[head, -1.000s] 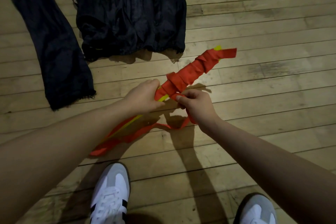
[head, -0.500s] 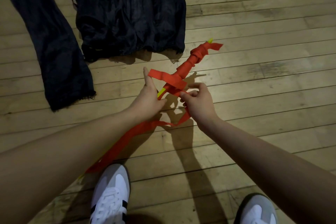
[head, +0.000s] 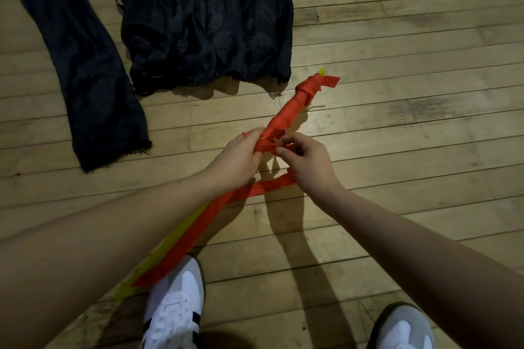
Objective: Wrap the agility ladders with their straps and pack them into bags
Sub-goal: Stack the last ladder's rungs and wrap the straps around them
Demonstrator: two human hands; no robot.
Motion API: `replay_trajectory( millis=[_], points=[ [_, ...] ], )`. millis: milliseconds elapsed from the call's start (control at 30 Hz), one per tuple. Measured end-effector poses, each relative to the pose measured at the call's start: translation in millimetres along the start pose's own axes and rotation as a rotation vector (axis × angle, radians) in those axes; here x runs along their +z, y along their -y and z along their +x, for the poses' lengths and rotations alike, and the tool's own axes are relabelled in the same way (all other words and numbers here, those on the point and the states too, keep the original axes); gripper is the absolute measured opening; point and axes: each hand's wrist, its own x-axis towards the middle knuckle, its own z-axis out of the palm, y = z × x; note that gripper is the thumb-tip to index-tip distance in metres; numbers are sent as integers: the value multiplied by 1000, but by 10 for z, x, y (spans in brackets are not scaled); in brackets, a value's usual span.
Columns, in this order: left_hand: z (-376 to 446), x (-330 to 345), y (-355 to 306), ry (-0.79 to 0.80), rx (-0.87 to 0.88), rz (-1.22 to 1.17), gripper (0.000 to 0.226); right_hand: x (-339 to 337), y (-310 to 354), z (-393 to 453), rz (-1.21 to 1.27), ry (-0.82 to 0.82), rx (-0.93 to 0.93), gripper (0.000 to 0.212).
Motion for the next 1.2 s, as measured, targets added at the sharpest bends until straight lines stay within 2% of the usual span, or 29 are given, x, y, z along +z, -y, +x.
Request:
replay_trajectory(
  millis=[100,200,300,367,600,733,867,1000,1100,1200],
  points=[
    [19,6,-4,-52,-65,44,25,16,9,17,0,-55,-7,26],
    [48,-10,-47,-57,-161,60,17,13,-13,42,-71,-107,131,40],
    [44,-10,-45,-38,-178,61,18,-13,-40,69,-101,-66,265,13],
    [23,19,-22,-1,-145,80,22,-13,-38,72,-71,-72,280,21],
    [58,28,-52,167,-94,175,55,-12,12,15,76,-102,276,20],
    [50,20,-20,205,-78,111,45,-94,11,2,133,-104,302,13],
    [63,-19,21,111,37,71,20,-94,-26,-8,162,-116,331,12],
    [29,-115,95,177,94,-133,21,-115,-13,-39,193,-110,309,11],
    [-10,-120,154,217,85,-110,16,-86,-18,-52,208,-98,295,10],
    [-60,-83,123,176,49,-122,13,-29,-37,-64,186,-35,298,13]
  ],
)
